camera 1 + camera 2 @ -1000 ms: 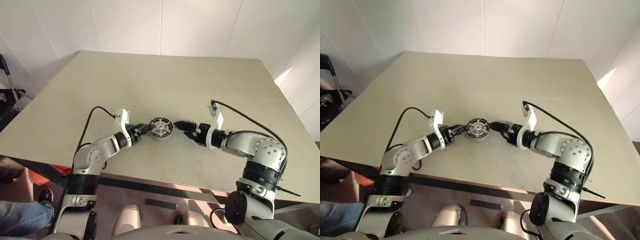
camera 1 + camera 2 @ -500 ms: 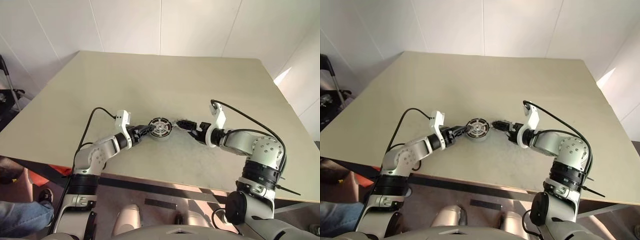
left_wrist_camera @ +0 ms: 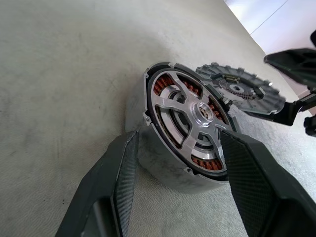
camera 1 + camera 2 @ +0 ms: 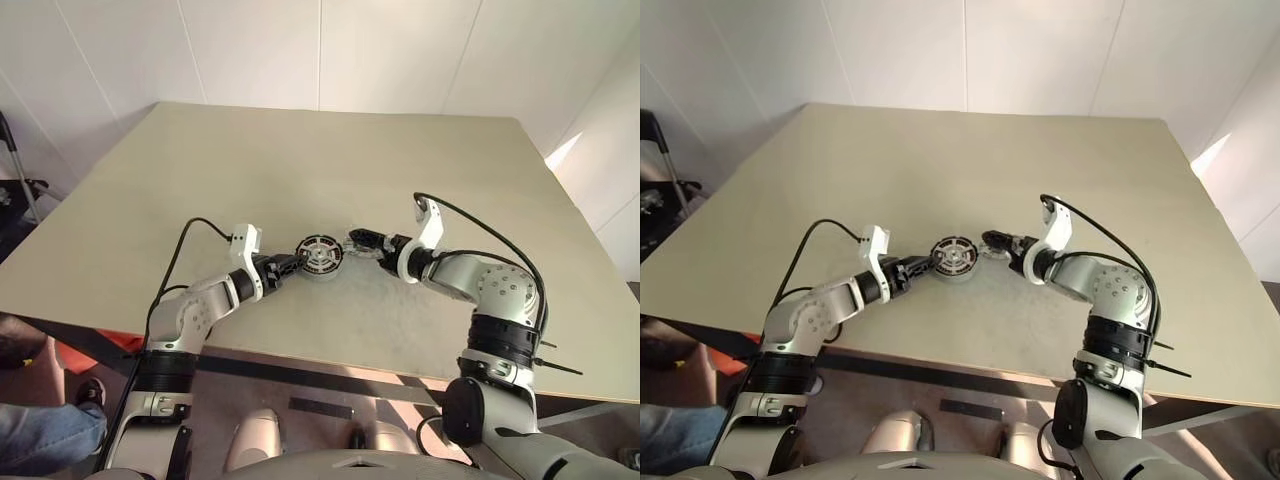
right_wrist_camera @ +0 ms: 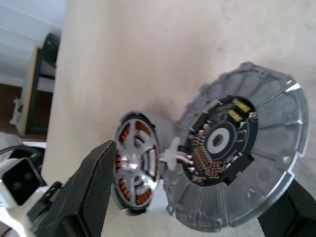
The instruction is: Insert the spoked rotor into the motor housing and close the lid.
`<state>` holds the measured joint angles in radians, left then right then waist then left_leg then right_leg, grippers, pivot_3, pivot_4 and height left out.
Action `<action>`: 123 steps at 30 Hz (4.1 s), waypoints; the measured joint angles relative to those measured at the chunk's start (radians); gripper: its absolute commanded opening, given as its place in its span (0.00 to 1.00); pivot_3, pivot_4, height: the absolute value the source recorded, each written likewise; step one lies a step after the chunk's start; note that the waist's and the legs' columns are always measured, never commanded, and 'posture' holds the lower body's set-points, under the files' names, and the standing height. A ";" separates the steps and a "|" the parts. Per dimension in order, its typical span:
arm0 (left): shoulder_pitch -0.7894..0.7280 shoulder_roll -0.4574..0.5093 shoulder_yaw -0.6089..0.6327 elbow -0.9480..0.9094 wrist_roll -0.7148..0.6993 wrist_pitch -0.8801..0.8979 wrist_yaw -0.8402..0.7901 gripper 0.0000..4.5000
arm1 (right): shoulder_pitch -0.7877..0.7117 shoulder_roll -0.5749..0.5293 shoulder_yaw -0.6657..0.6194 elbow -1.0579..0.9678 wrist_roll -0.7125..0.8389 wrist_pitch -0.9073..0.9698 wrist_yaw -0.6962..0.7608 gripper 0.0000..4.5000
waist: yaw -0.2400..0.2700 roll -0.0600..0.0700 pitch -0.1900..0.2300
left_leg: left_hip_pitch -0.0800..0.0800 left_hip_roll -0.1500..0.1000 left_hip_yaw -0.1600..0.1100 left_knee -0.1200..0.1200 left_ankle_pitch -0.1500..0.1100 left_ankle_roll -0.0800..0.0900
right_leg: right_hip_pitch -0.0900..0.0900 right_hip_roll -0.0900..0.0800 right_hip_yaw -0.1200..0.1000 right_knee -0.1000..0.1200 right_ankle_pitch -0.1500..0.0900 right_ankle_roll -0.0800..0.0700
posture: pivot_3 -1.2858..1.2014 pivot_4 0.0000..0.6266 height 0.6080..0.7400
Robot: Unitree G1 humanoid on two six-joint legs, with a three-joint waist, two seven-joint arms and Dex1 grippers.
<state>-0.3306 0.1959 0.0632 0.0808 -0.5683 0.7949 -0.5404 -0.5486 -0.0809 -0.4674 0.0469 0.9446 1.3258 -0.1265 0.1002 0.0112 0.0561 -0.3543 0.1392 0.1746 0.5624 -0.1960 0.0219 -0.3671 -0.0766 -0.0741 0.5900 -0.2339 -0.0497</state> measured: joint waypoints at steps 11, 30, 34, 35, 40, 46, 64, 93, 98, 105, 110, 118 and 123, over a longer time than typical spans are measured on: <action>-0.002 0.001 -0.009 0.020 0.016 -0.002 0.000 0.61 | -0.051 0.037 0.049 -0.027 0.006 -0.032 0.078 0.99 | -0.001 0.000 0.000 | -0.003 0.000 0.000 0.000 0.000 0.000 | -0.002 0.000 0.000 0.000 0.000 -0.002 | 0.52 0.00 1.00; -0.021 0.072 0.034 0.061 0.016 -0.014 -0.048 0.61 | -0.002 -0.124 0.546 -0.126 -0.360 -0.415 0.348 0.99 | 0.000 0.000 0.000 | -0.005 0.000 -0.001 0.002 0.000 0.000 | -0.003 0.000 -0.001 0.000 0.002 0.003 | 0.52 0.00 1.00; -0.021 0.094 0.045 0.060 0.009 -0.013 -0.068 0.61 | -0.003 -0.125 0.628 -0.028 -0.478 -0.589 0.444 0.99 | -0.003 -0.001 0.000 | -0.006 0.000 -0.002 0.003 -0.001 0.001 | -0.003 0.000 -0.001 0.001 0.001 -0.002 | 0.52 0.00 1.00; -0.021 0.099 0.047 0.060 0.008 -0.013 -0.071 0.61 | -0.004 -0.122 0.646 0.011 -0.511 -0.622 0.457 0.99 | -0.004 -0.001 0.000 | -0.006 0.000 -0.002 0.004 -0.001 0.002 | -0.003 0.000 -0.001 0.001 0.001 -0.002 | 0.52 0.00 1.00; -0.021 0.110 0.054 0.059 0.008 -0.014 -0.078 0.61 | -0.010 -0.094 0.704 0.159 -0.642 -0.751 0.490 0.99 | -0.006 -0.001 0.000 | -0.012 0.001 -0.002 0.013 -0.005 0.007 | -0.005 0.000 -0.002 0.004 0.001 -0.003 | 0.52 0.00 1.00; -0.012 0.109 0.055 0.041 0.007 -0.014 -0.077 0.61 | -0.041 -0.063 0.714 0.242 -0.729 -0.843 0.521 0.99 | -0.005 -0.001 0.000 | -0.012 0.002 -0.002 0.018 -0.005 0.009 | -0.005 -0.001 -0.002 0.010 0.000 -0.003 | 0.52 0.00 1.00; -0.007 0.127 0.072 0.040 0.002 -0.014 -0.083 0.61 | -0.015 -0.064 0.695 0.276 -0.798 -0.891 0.567 0.70 | -0.007 -0.002 0.001 | -0.006 0.003 -0.002 0.019 -0.004 0.006 | -0.003 0.000 -0.001 0.016 0.000 -0.005 | 0.52 0.00 1.00; 0.018 0.144 0.100 0.028 -0.017 -0.012 -0.087 0.61 | 0.065 -0.139 0.676 0.140 -0.771 -0.846 0.741 0.70 | -0.005 -0.003 0.002 | -0.008 0.003 -0.002 0.019 -0.005 0.008 | -0.004 0.000 -0.001 0.015 -0.001 -0.006 | 0.52 0.00 1.00; 0.018 0.144 0.098 0.028 -0.015 -0.012 -0.087 0.61 | 0.075 -0.126 0.636 0.134 -0.733 -0.830 0.760 0.70 | -0.005 -0.004 0.002 | -0.009 0.003 -0.002 0.019 -0.006 0.010 | -0.004 0.000 -0.001 0.015 -0.001 -0.006 | 0.52 0.00 1.00; 0.019 0.144 0.089 0.028 -0.015 -0.012 -0.086 0.61 | 0.076 -0.113 0.588 0.115 -0.661 -0.807 0.796 0.70 | -0.005 -0.004 0.002 | -0.009 0.003 -0.002 0.019 -0.006 0.010 | -0.004 0.000 -0.001 0.015 -0.001 -0.006 | 0.52 0.00 1.00; 0.019 0.144 0.087 0.028 -0.014 -0.012 -0.084 0.61 | 0.096 -0.139 0.601 0.098 -0.667 -0.833 0.842 0.70 | -0.004 -0.005 0.002 | -0.009 0.003 -0.002 0.019 -0.006 0.010 | -0.004 0.000 -0.001 0.015 -0.001 -0.006 | 0.52 0.00 1.00; 0.018 0.144 0.085 0.029 -0.007 -0.012 -0.083 0.61 | 0.129 -0.201 0.647 0.093 -0.686 -0.869 0.918 0.70 | -0.004 -0.005 0.003 | -0.009 0.003 -0.002 0.019 -0.006 0.010 | -0.004 0.000 -0.001 0.015 -0.001 -0.006 | 0.52 0.00 1.00; 0.018 0.144 0.085 0.029 -0.002 -0.012 -0.083 0.61 | 0.129 -0.204 0.656 0.094 -0.711 -0.888 0.917 0.70 | -0.004 -0.005 0.003 | -0.009 0.003 -0.002 0.020 -0.006 0.011 | -0.004 0.000 -0.001 0.015 -0.001 -0.006 | 0.52 0.00 1.00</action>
<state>-0.3121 0.3397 0.1481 0.1095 -0.5700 0.7829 -0.6237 -0.4200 -0.2853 0.1890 0.1406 0.2339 0.4380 0.7909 0.0963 0.0059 0.0589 -0.3631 0.1423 0.1730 0.5821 -0.2023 0.0325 -0.3715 -0.0771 -0.0753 0.6054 -0.2350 -0.0555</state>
